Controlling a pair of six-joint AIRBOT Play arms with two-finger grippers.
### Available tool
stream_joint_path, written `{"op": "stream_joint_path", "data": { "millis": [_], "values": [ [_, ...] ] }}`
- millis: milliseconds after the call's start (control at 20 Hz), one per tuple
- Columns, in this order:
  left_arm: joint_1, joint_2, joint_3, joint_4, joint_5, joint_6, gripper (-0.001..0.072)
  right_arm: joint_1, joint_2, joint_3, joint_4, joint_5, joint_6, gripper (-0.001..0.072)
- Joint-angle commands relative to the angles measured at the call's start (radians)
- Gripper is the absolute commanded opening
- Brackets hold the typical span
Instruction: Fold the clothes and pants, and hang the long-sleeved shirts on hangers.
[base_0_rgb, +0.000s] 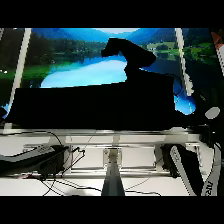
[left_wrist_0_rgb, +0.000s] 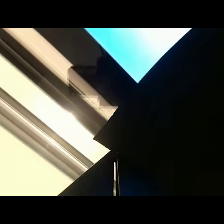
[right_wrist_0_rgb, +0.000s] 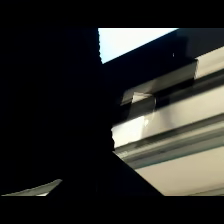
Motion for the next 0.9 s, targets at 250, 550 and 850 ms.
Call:
{"op": "stream_joint_path", "data": {
  "millis": [250, 550, 850],
  "values": [
    [0.002, 0.000, -0.027, 0.035, 0.042, -0.006, 0.0720, 0.001, -0.001, -0.007, -0.007, 0.026, -0.042, 0.0558],
    [-0.014, 0.024, 0.062, -0.172, 0.037, -0.007, 0.0704, 0.000, -0.042, 0.160, -0.133, -0.246, 0.038, 0.0550],
    [-0.018, 0.033, 0.133, -0.458, 0.034, -0.006, 0.0704, -0.138, -0.429, 0.452, -0.034, -0.111, -0.111, 0.0484]
  ]
}}
